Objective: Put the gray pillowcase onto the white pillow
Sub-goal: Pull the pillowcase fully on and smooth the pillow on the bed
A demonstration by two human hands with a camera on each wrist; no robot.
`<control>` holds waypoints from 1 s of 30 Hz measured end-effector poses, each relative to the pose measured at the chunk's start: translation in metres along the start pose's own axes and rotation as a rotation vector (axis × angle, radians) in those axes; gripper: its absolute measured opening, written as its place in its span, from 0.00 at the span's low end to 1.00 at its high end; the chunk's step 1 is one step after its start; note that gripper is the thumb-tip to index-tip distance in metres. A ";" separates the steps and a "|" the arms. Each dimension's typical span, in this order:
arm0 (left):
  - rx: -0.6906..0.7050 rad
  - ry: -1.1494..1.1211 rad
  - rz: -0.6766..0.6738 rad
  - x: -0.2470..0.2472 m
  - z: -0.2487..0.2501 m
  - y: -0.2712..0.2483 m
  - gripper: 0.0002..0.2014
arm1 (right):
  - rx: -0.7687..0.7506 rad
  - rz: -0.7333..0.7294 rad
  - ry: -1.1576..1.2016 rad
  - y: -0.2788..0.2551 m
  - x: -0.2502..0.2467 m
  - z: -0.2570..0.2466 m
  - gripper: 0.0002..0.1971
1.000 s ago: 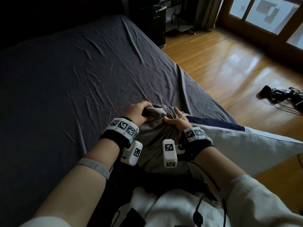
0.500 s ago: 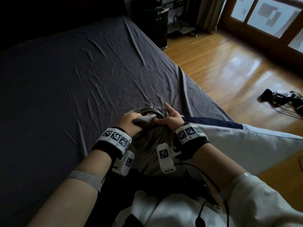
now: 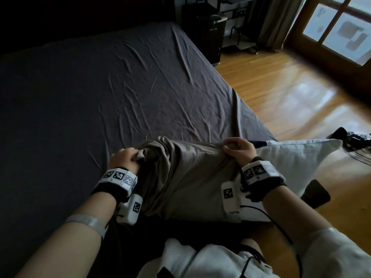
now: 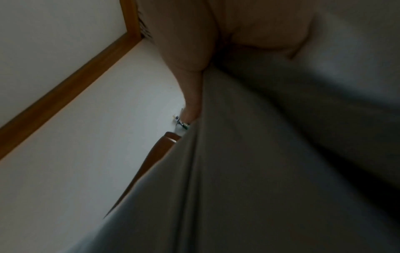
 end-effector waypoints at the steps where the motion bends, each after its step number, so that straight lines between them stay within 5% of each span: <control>1: 0.013 0.007 0.020 0.000 0.003 0.001 0.09 | -0.001 0.040 -0.010 0.002 -0.012 0.006 0.12; 4: 0.089 0.068 0.058 -0.002 0.028 0.007 0.09 | 0.030 0.144 -0.003 0.004 -0.026 0.017 0.05; 9: 0.270 0.148 0.040 -0.009 0.072 0.015 0.15 | 0.007 0.147 0.015 0.007 -0.008 0.003 0.09; 16: -0.122 0.160 0.166 -0.059 0.010 0.037 0.12 | 0.163 0.444 -0.135 0.023 -0.107 0.021 0.06; 22: -0.037 0.140 0.114 -0.045 0.025 0.028 0.15 | 0.121 0.318 -0.236 0.018 -0.088 0.009 0.11; 27: -0.263 0.244 0.024 -0.059 -0.016 0.034 0.19 | 0.165 0.491 -0.133 0.013 -0.133 0.022 0.11; 30: -0.265 0.200 -0.035 -0.039 -0.009 0.027 0.21 | 0.195 0.509 -0.121 0.007 -0.126 0.026 0.13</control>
Point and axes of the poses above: each hand's wrist, its own y-axis towards the middle knuckle, its own x-axis out of the palm, z = x × y, the point moved 3 cm from there along y, towards the middle knuckle, and after that the axes turned 2 degrees about z, right-handed, at the moved point
